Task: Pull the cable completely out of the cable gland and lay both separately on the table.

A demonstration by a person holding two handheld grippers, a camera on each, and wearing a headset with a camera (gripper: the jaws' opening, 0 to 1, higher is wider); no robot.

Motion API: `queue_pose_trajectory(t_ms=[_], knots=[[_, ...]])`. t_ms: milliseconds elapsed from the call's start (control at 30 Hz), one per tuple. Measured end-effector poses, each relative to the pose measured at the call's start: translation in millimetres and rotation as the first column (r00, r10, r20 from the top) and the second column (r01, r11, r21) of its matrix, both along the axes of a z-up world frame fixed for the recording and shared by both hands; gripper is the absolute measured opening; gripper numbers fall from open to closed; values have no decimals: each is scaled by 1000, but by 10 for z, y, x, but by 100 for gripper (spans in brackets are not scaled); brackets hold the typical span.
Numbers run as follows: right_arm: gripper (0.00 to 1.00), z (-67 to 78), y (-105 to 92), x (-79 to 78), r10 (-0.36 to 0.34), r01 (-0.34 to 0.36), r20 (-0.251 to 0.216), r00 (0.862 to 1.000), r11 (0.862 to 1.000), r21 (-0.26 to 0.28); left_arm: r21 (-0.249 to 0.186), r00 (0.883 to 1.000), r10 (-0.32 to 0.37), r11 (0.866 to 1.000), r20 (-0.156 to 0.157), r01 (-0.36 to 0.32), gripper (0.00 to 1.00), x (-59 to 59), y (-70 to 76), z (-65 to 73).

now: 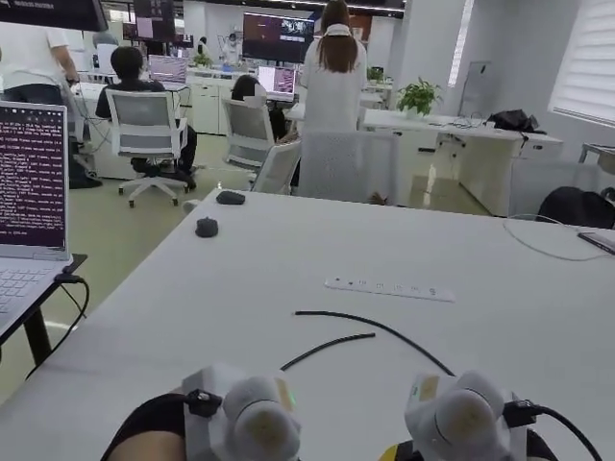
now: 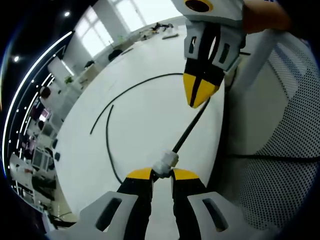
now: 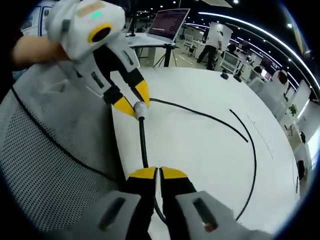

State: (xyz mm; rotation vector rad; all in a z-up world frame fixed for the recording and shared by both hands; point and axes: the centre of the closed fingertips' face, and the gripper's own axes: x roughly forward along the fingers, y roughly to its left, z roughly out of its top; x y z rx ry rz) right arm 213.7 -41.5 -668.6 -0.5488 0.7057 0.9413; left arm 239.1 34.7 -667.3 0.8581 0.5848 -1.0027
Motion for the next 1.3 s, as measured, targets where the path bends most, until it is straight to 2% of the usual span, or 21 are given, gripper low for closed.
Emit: queue_pose_trajectory(t_ms=[133,167,267,333,400,467,500,533,600,700,800,867,1000,1033,1067,1133,1167,1300], knots=[[15,68,162,-66,35,-34,-13,999,997,73,1,1000,-7,1000,1,7,15,-10,-14,1],[18,71,178,-73,36,-35,-12,999,997,73,-1,1000,-9,1000,0,9,15,-15,-20,0],[20,83,218,-97,60,-59,-6,998,995,76,3,1000,-11,1000,1,11,15,-16,-18,-3],[22,95,284,-134,74,-71,-27,997,991,110,-1,1000,-9,1000,2,9,15,-12,-20,7],[22,123,332,-147,97,-94,-15,995,988,122,2,1000,-10,1000,0,10,15,-14,-20,-1],[23,104,371,-178,105,-100,-34,994,986,132,2,1000,-19,1000,4,19,15,-20,-34,1],[23,69,370,-186,107,-101,-41,993,988,117,-3,1000,-26,1000,4,26,15,-31,-51,7],[23,13,333,-183,116,-113,-38,993,991,76,-16,999,-54,998,1,54,15,-68,-103,15],[19,-26,307,-180,117,-116,-35,993,992,44,-27,997,-73,997,1,73,15,-110,-160,28],[4,-23,284,-166,118,-117,-27,993,992,43,-10,996,-91,996,1,91,15,-131,-173,-2],[3,-26,272,-154,97,-94,-40,995,994,57,-16,996,-88,996,-2,88,15,-125,-165,6],[3,-24,262,-144,103,-102,-23,994,994,44,-27,997,-83,996,-6,83,14,-121,-169,10],[3,-27,252,-143,95,-93,-32,995,994,52,-28,997,-79,997,-7,79,14,-119,-172,7],[3,-36,233,-145,93,-92,-35,995,995,42,-2,997,-73,997,6,73,14,-94,-133,-2],[3,-51,207,-146,93,-92,-35,995,995,29,5,998,-66,998,7,66,14,-77,-108,-13],[3,-61,186,-143,87,-86,-37,996,996,25,-10,999,-44,999,-8,44,14,-61,-89,-11],[3,-66,169,-136,77,-76,-40,996,997,21,-7,999,-40,999,-5,40,14,-56,-81,-10],[3,-156,33,-110,40,-42,-56,998,998,-41,0,1000,-28,1000,-5,28,14,-48,-60,-18]])
